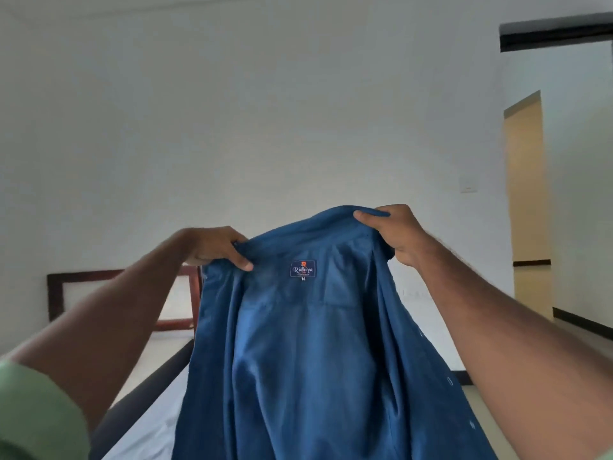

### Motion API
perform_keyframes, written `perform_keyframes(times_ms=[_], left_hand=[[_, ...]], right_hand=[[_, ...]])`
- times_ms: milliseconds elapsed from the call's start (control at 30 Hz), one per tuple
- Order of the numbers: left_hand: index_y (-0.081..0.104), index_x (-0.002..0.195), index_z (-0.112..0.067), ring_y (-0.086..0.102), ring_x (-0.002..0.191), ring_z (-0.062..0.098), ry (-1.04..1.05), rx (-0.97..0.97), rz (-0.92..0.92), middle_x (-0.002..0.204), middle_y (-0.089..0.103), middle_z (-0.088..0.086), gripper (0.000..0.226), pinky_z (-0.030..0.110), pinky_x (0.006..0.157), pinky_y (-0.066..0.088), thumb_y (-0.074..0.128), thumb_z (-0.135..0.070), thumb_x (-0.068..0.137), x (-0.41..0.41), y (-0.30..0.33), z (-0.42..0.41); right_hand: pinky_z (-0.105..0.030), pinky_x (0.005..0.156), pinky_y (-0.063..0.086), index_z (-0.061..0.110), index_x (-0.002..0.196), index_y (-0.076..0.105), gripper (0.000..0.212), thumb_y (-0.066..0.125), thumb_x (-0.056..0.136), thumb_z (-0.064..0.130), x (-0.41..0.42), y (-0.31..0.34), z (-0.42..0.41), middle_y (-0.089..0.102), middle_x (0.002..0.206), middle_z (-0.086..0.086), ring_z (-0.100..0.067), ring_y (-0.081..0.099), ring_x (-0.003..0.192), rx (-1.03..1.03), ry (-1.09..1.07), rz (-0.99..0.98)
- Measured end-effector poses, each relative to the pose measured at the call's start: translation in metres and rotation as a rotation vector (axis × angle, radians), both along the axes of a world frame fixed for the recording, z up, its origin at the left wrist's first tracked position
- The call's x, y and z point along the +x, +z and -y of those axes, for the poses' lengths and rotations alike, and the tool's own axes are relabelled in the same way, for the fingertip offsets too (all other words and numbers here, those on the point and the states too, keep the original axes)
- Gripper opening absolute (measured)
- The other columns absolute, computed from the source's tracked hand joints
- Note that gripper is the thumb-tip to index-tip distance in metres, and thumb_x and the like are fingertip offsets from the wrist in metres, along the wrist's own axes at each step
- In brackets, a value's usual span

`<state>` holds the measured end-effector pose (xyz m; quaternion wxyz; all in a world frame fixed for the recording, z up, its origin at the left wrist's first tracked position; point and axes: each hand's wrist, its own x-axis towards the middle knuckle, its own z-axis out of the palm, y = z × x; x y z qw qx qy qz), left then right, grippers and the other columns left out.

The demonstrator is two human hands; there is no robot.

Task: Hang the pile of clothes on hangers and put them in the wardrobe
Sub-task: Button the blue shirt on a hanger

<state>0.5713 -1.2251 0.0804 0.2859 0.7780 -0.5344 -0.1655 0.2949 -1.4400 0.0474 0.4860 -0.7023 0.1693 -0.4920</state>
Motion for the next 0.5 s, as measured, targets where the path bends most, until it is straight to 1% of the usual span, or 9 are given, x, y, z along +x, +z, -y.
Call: perform_keyframes(times_ms=[67,133,167,233,267,333,400,433,500], left_hand=[[0.070,0.114,0.003,0.073,0.095,0.037,0.004,-0.006,-0.067,0.111,0.073,0.024,0.029,0.041,0.078,0.061,0.074,-0.003,0.085,0.006,-0.016,-0.017],[0.068,0.115,0.003,0.073,0.091,0.032,0.014,-0.130,-0.200,0.112,0.072,0.023,0.029,0.036,0.071,0.061,0.073,-0.006,0.087,0.015,-0.029,-0.031],[0.067,0.113,0.001,0.072,0.092,0.031,0.011,-0.206,-0.278,0.113,0.071,0.022,0.034,0.036,0.070,0.061,0.078,-0.011,0.084,0.021,-0.034,-0.038],[0.066,0.103,-0.006,0.071,0.087,0.029,0.000,-0.336,-0.371,0.104,0.071,0.018,0.054,0.036,0.066,0.060,0.096,-0.024,0.062,0.032,-0.040,-0.050],[0.063,0.100,-0.011,0.069,0.083,0.028,0.021,-0.381,-0.374,0.098,0.070,0.015,0.061,0.036,0.062,0.059,0.100,-0.026,0.053,0.036,-0.042,-0.055],[0.054,0.105,-0.019,0.067,0.077,0.028,0.087,-0.455,-0.326,0.095,0.066,0.015,0.054,0.036,0.054,0.058,0.092,-0.012,0.067,0.043,-0.045,-0.064],[0.048,0.110,-0.022,0.067,0.073,0.030,0.133,-0.531,-0.292,0.096,0.066,0.019,0.046,0.037,0.049,0.056,0.076,0.003,0.083,0.046,-0.046,-0.070],[0.049,0.108,-0.021,0.067,0.070,0.029,0.145,-0.559,-0.264,0.093,0.067,0.019,0.041,0.037,0.047,0.055,0.073,0.004,0.085,0.045,-0.045,-0.071],[0.056,0.095,-0.016,0.066,0.066,0.027,0.183,-0.605,-0.169,0.086,0.067,0.017,0.028,0.033,0.045,0.053,0.075,0.003,0.085,0.044,-0.045,-0.071]], right_hand=[[-0.036,0.071,0.059,-0.004,0.106,0.072,0.037,0.081,0.087,0.026,-0.004,-0.012,-0.002,0.078,0.097,-0.014,-0.022,0.075,0.079,0.030,0.076,-0.076],[-0.042,0.082,0.060,0.002,0.109,0.073,0.028,0.078,0.089,0.022,-0.008,-0.027,-0.001,0.077,0.104,-0.015,-0.028,0.075,0.094,0.078,0.187,-0.170],[-0.042,0.085,0.060,0.004,0.113,0.072,0.025,0.074,0.092,0.018,-0.008,-0.036,-0.001,0.076,0.109,-0.015,-0.030,0.074,0.100,0.111,0.273,-0.199],[-0.036,0.080,0.060,0.006,0.121,0.068,0.025,0.067,0.096,0.010,-0.005,-0.049,0.002,0.073,0.117,-0.015,-0.027,0.072,0.101,0.172,0.446,-0.204],[-0.033,0.074,0.060,0.010,0.120,0.067,0.023,0.066,0.097,0.009,-0.003,-0.055,0.003,0.072,0.116,-0.014,-0.024,0.072,0.095,0.187,0.465,-0.206],[-0.030,0.060,0.053,0.019,0.107,0.062,0.016,0.070,0.095,0.014,0.005,-0.063,0.003,0.067,0.101,-0.012,-0.021,0.063,0.076,0.091,0.262,-0.243],[-0.029,0.058,0.040,0.021,0.093,0.054,0.020,0.074,0.092,0.020,0.016,-0.068,0.005,0.054,0.080,-0.007,-0.020,0.047,0.066,-0.087,-0.032,-0.181],[-0.031,0.061,0.037,0.020,0.090,0.052,0.023,0.075,0.091,0.022,0.020,-0.069,0.004,0.050,0.077,-0.005,-0.020,0.043,0.067,-0.131,-0.077,-0.092],[-0.035,0.067,0.038,0.020,0.085,0.053,0.024,0.076,0.089,0.023,0.025,-0.068,-0.001,0.051,0.080,-0.007,-0.023,0.045,0.071,-0.116,-0.016,0.054]])
